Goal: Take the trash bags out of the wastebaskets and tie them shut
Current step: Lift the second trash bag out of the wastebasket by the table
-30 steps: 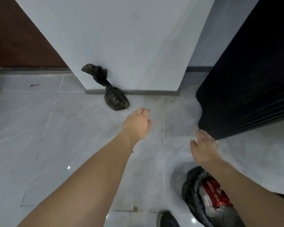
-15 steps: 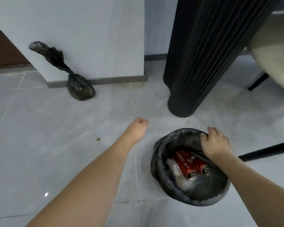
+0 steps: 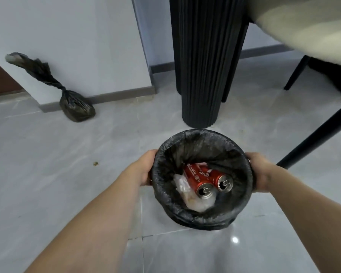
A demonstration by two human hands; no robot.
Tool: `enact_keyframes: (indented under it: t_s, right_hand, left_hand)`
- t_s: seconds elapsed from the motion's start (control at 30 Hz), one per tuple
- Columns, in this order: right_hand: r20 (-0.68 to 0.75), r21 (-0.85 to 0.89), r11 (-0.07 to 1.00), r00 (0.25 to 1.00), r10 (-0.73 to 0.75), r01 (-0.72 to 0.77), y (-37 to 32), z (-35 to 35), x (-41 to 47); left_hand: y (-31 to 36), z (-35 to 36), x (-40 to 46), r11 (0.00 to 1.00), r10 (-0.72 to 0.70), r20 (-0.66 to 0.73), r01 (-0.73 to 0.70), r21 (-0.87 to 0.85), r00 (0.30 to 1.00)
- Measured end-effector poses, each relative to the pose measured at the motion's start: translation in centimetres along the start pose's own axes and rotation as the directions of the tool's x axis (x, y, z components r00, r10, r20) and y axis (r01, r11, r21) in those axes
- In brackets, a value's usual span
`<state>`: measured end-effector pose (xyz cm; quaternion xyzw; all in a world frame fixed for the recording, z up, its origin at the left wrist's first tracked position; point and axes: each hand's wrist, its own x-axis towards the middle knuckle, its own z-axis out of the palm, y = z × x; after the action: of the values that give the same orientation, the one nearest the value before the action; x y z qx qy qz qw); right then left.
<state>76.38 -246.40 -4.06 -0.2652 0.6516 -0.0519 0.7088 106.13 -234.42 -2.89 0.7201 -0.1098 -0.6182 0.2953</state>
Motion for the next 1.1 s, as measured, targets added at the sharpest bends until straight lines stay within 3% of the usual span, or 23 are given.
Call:
enact_keyframes:
  t_s: [0.07, 0.17, 0.3, 0.4, 0.63, 0.77, 0.83, 0.9, 1.0, 1.1]
  right_hand:
    - [0.062, -0.025, 1.000, 0.998, 0.020, -0.018, 1.0, -0.2, 1.0]
    - [0.065, -0.033, 0.999, 0.998, 0.022, -0.020, 1.8, 0.0, 0.6]
    - [-0.108, -0.171, 0.984, 0.992, -0.067, 0.047, 1.6, 0.2, -1.9]
    - [-0.186, -0.288, 0.954, 0.973, -0.137, 0.080, 1.3, 0.3, -4.0]
    - [-0.257, -0.420, 0.895, 0.926, -0.276, 0.151, -0.5, 0.2, -8.0]
    - [-0.193, -0.674, 0.683, 0.825, -0.531, 0.282, -2.9, 1.4, -10.8]
    - [-0.180, -0.724, 0.627, 0.799, -0.574, 0.288, -3.5, 2.4, -11.6]
    - [-0.153, -0.609, 0.712, 0.829, -0.537, 0.349, -3.6, 3.7, -12.0]
    - [-0.126, -0.135, 0.931, 0.926, -0.355, 0.339, -3.6, 4.2, -12.7]
    - [-0.071, 0.078, 0.941, 0.943, -0.324, 0.329, -3.2, 4.3, -13.2]
  left_hand:
    - [-0.5, 0.2, -0.6, 0.998, 0.019, -0.045, -0.021, -0.065, 0.999]
    - [-1.2, 0.3, -1.7, 0.988, 0.072, -0.232, -0.102, -0.120, 0.970]
    - [-1.2, 0.1, -3.6, 0.978, 0.109, -0.393, -0.168, -0.120, 0.913]
    - [-0.6, 0.4, -5.5, 0.986, 0.083, -0.408, -0.135, -0.102, 0.909]
    - [1.8, 1.4, -8.3, 0.959, 0.055, -0.391, -0.158, -0.234, 0.919]
    - [4.3, 2.6, -10.5, 0.947, 0.116, -0.350, -0.210, -0.243, 0.929]
    - [5.0, 3.1, -11.4, 0.944, 0.134, -0.310, -0.216, -0.250, 0.941]
    - [5.2, 3.4, -11.9, 0.937, 0.149, -0.297, -0.230, -0.262, 0.943]
    - [5.0, 3.5, -12.3, 0.910, 0.233, -0.287, -0.312, -0.274, 0.929]
    - [5.0, 3.2, -12.3, 0.863, 0.379, -0.316, -0.456, -0.219, 0.870]
